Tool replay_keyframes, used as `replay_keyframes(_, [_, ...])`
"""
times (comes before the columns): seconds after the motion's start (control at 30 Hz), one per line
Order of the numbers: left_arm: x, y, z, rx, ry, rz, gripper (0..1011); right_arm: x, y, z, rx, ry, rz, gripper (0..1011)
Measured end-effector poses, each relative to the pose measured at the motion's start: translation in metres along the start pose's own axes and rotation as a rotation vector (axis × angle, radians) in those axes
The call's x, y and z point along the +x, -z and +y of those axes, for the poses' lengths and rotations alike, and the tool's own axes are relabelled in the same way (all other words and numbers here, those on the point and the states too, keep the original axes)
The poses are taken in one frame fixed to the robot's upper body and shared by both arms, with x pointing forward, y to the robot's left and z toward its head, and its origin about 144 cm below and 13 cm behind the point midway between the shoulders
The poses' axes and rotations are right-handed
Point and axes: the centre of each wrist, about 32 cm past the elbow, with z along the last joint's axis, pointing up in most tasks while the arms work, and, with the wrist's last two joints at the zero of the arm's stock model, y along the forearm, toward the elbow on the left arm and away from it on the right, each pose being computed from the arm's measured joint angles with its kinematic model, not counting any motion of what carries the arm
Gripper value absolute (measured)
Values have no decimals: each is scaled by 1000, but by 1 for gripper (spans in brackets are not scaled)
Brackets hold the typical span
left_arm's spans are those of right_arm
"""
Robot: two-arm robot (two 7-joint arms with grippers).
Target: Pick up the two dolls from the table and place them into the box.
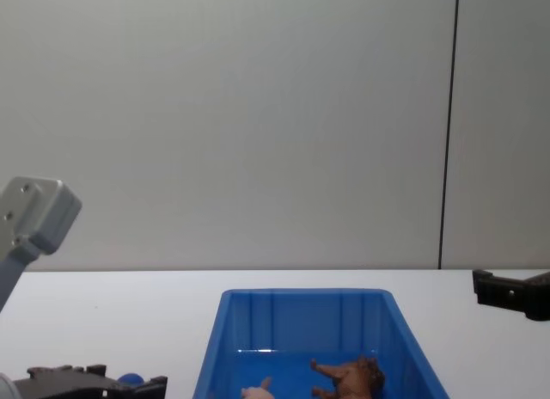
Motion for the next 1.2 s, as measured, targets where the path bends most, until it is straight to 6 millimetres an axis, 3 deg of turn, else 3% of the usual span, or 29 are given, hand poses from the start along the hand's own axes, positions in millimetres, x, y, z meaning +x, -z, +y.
replay_keyframes(0.23, [0,1,-3,12,8,-13,587,0,0,0,0,0,0,1001])
replay_keyframes(0.3, [0,1,-4,13,9,-19,476,0,0,0,0,0,0,1001])
replay_keyframes(0.37, [-1,1,-4,13,11,-24,458,0,0,0,0,0,0,1001])
replay_keyframes(0.53, [-1,1,-5,2,13,-35,288,0,0,0,0,0,0,1001])
replay_keyframes(0.87, [-4,-9,-3,-58,22,-63,222,0,0,0,0,0,0,1001])
replay_keyframes(1.2, [-7,-31,2,-167,73,-108,164,0,0,0,0,0,0,1001])
